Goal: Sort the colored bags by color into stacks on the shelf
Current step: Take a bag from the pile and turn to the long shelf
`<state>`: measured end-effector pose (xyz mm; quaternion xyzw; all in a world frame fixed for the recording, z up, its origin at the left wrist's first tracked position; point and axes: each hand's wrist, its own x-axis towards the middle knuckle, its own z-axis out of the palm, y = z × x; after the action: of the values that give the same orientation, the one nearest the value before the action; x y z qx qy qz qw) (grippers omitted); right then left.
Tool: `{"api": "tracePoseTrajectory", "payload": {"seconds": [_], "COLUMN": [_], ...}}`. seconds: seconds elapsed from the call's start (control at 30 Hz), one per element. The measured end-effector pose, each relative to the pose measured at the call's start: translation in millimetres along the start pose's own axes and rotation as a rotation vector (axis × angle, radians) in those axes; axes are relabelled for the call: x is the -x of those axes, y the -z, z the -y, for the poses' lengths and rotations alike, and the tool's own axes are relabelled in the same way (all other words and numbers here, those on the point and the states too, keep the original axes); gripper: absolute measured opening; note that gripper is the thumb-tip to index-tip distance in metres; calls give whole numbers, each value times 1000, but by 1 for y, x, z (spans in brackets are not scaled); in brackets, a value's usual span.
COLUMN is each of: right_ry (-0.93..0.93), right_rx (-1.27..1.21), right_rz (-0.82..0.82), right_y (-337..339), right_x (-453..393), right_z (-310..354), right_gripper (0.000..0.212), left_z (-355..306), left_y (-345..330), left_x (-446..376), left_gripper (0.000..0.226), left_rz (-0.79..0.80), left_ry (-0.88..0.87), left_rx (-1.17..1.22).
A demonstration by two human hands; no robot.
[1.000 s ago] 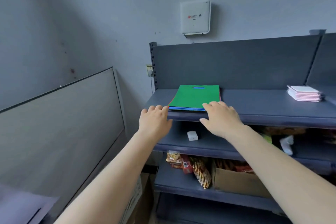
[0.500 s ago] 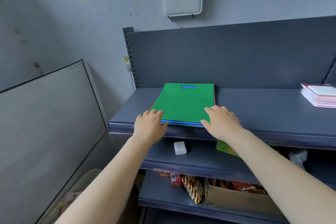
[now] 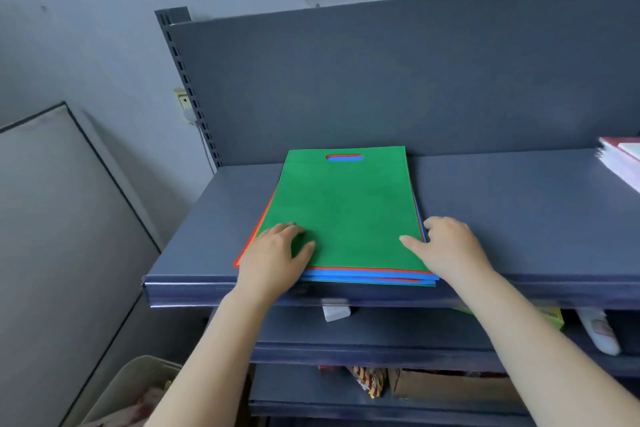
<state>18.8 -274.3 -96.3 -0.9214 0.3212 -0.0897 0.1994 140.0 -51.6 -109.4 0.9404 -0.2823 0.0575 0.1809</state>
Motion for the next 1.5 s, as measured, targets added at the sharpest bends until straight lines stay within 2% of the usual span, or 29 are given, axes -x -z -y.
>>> {"api": "tracePoseTrajectory", "payload": {"seconds": [0.13,0.23,0.4,0.5,0.63,0.77,0.9,1.03,1.17,1.37,1.5], "right_ry": [-20,-46,-31,-18,-42,-61,-61,-64,-48,7,39], "right_rx": [-191,-269,-245,-246,-383,-539,-650,-757,-802,-958,-1119], "right_rz": [-108,-122,-153,-259,-411,-420,-411,-334,-288,-286,-226], "right_y": [-4,-1,3,8,14,11,7,6,4,-3,-6], "right_x": [2,-2,-10,-12,-15,-20,-22,-20,-13,9,29], "right_z": [-3,-5,-12,-22,-38,-46,-51,-47,-37,-24,-17], "right_gripper": [27,24,33,21,4,13,19,32,32,35,34], "left_z": [1,-1,-3,1,16,32,42,44,41,30,21], "left_y": [-2,0,5,7,9,12,20,32,45,62,69], "left_x": [1,-1,-6,-10,-16,-22,-23,-16,-2,45,88], "left_gripper": [44,44,42,41,46,62,63,44,17,10,14], "left_rz": [-5,38,93,41,-17,4,-28,-127,-221,-463,-650], "left_ry": [-48,-115,-153,-66,105,293,392,417,380,328,404], "left_rx": [21,62,119,137,48,58,154,161,156,337,515]}}
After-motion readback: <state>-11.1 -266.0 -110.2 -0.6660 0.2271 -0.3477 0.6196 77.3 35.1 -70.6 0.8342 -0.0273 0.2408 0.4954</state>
